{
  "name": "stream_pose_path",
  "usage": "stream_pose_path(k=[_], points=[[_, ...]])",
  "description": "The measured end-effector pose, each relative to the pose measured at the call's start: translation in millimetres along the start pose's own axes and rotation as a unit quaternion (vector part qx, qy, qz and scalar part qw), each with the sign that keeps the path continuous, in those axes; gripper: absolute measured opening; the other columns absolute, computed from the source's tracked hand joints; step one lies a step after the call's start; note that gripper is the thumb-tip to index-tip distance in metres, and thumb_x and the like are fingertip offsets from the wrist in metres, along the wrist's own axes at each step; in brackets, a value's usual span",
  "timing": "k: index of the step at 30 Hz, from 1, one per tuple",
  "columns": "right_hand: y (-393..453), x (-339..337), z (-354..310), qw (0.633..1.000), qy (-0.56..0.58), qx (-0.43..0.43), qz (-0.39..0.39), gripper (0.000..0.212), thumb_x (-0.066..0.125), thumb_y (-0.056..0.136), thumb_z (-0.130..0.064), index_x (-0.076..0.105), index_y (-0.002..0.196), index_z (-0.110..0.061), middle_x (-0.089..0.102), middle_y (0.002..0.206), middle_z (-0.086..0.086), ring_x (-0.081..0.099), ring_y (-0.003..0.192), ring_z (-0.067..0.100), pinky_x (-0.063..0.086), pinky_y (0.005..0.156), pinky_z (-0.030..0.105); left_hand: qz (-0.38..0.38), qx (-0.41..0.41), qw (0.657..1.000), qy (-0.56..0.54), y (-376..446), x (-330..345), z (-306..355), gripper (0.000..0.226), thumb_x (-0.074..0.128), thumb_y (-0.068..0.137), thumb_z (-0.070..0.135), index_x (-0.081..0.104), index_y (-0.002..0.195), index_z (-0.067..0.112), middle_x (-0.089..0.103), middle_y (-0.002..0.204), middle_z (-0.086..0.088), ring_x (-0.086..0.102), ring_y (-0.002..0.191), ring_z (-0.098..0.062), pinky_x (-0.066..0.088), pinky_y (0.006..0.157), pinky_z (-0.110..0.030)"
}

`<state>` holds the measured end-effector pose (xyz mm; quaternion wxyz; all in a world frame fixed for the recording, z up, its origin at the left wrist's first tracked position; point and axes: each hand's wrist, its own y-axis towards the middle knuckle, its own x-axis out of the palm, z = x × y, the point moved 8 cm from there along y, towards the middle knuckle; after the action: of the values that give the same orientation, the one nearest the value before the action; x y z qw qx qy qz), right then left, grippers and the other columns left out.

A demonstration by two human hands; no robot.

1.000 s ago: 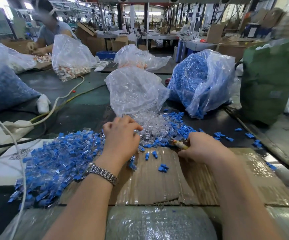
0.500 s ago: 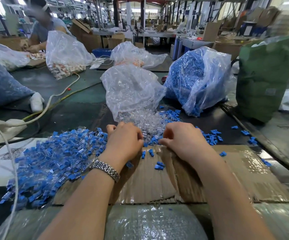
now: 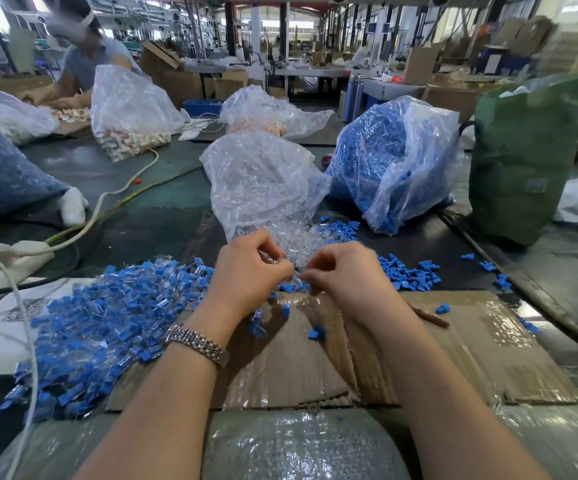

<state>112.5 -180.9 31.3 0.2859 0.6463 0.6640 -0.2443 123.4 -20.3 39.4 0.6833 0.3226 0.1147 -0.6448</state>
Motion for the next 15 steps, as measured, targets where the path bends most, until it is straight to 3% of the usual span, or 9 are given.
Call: stream_pose_path(k=[3, 5, 9, 15], points=[[0, -13, 4, 0.981, 0.188, -0.004, 0.039, 0.005, 0.073, 0.092, -0.016, 0.072, 0.087, -0.016, 0.076, 0.073, -0.003, 0.075, 0.072, 0.008, 0.059, 0.073, 0.027, -0.037, -0.03, 0.994, -0.098, -1, 3, -3, 0.012, 0.075, 0.08, 0.008, 0.065, 0.083, 0.014, 0.075, 0.078, -0.002, 0.074, 0.071, -0.012, 0.061, 0.072, -0.032], [0, -15, 4, 0.968, 0.248, -0.015, 0.043, 0.003, 0.071, 0.093, -0.013, 0.072, 0.091, -0.012, 0.077, 0.077, 0.001, 0.076, 0.076, 0.013, 0.059, 0.071, 0.025, -0.061, -0.041, 0.988, -0.138, -2, 7, -4, 0.01, 0.073, 0.084, 0.007, 0.066, 0.09, 0.012, 0.076, 0.078, -0.004, 0.075, 0.074, -0.012, 0.059, 0.07, -0.027], [1, -13, 1, 0.953, 0.299, -0.025, 0.045, 0.005, 0.069, 0.095, -0.013, 0.07, 0.095, -0.008, 0.077, 0.08, 0.004, 0.077, 0.077, 0.018, 0.056, 0.066, 0.02, -0.081, -0.082, 0.947, -0.301, -2, 11, -7, 0.007, 0.065, 0.094, 0.006, 0.069, 0.1, 0.004, 0.077, 0.086, -0.012, 0.076, 0.086, -0.026, 0.061, 0.075, -0.029], [1, -19, 3, 0.957, 0.279, -0.024, 0.079, 0.007, 0.065, 0.098, -0.017, 0.069, 0.096, -0.012, 0.076, 0.082, 0.004, 0.075, 0.077, 0.018, 0.06, 0.072, 0.031, -0.127, -0.136, 0.866, -0.465, -5, 19, -5, 0.03, 0.066, 0.094, 0.017, 0.064, 0.112, -0.007, 0.075, 0.11, -0.021, 0.074, 0.103, -0.032, 0.061, 0.078, -0.029]])
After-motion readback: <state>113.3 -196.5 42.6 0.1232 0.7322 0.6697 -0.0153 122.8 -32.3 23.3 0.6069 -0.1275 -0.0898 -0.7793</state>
